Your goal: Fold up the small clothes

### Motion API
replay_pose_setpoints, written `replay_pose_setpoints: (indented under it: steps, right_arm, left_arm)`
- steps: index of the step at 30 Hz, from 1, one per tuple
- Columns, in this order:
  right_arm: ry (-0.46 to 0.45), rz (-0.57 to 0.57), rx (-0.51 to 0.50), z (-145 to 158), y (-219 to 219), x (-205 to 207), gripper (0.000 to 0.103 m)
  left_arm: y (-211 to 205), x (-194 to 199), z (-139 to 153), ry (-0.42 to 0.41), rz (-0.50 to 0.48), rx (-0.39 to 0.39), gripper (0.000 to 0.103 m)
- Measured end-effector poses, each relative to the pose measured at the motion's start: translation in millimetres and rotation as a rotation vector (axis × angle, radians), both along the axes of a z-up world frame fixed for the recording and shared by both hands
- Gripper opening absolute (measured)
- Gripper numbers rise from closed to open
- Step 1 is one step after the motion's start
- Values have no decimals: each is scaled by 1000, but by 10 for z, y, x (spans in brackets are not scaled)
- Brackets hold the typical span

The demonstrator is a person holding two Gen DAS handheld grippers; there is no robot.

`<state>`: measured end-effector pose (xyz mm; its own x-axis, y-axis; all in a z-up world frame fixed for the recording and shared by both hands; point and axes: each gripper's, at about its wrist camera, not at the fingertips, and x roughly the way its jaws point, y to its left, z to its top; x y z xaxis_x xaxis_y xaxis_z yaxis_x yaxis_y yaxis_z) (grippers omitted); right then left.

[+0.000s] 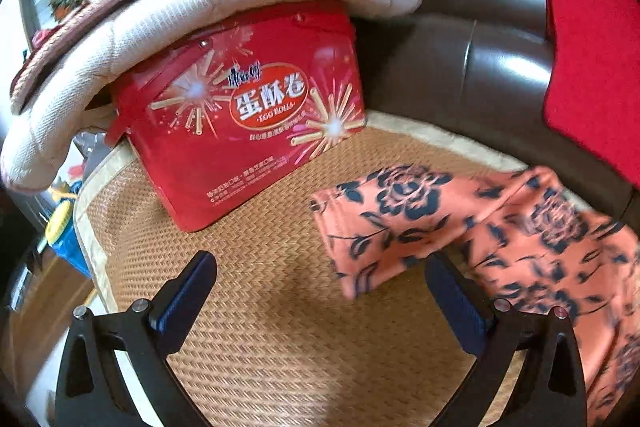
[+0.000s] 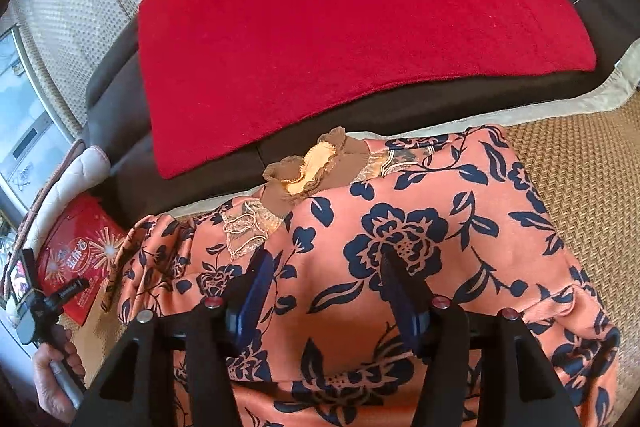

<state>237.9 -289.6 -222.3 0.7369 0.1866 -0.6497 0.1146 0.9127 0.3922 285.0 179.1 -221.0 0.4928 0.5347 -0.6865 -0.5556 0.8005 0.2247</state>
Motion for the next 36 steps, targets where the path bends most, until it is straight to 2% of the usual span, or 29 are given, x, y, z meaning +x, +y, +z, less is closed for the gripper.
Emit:
replay_pose_setpoints:
  steps: [6, 12, 17, 18, 19, 20, 21, 22, 24, 25, 27, 30, 34, 36]
  right_arm:
    - [40, -38, -12, -75, -75, 33, 60]
    - [49, -51, -21, -129, -147, 60, 60]
    - [60, -56, -18, -169, -185, 97, 60]
    - [59, -57, -18, -170, -190, 98, 60]
    - [57, -59, -19, -169, -193, 99, 60]
    - [55, -61, -21, -167, -197, 101, 60]
    - [52, -64, -26, -164, -197, 103, 60]
    - [51, -65, -30, -162, -193, 105, 60]
    - [44, -70, -42, -153, -195, 109, 60]
    - [42, -73, -45, -151, -200, 110, 60]
    - [39, -80, -46, -139, -213, 107, 60]
    - [29, -93, -44, -111, -235, 92, 60]
    - [3, -109, -38, -38, -261, 25, 60]
    - [-10, -117, -31, 0, -279, -22, 60]
  left_arm:
    - [-88, 106, -201, 69, -97, 91, 103]
    - [86, 295, -343, 99, -37, 148, 103]
    - [157, 487, -406, 122, -44, 223, 103]
    - [156, 519, -408, 125, -50, 228, 100]
    - [150, 540, -407, 122, -60, 224, 84]
    - [138, 559, -401, 116, -75, 211, 71]
    - [126, 582, -403, 112, -89, 193, 41]
    - [124, 605, -415, 112, -99, 178, 20]
    - [109, 624, -418, 102, -118, 160, 16]
    - [115, 620, -395, 90, -126, 139, 11]
    - [128, 576, -283, 42, -151, 59, 10]
    - [20, 497, -55, -15, -208, -2, 9]
    - [-217, 330, 304, -117, -335, -204, 9]
    - [-412, 239, 479, -157, -406, -255, 9]
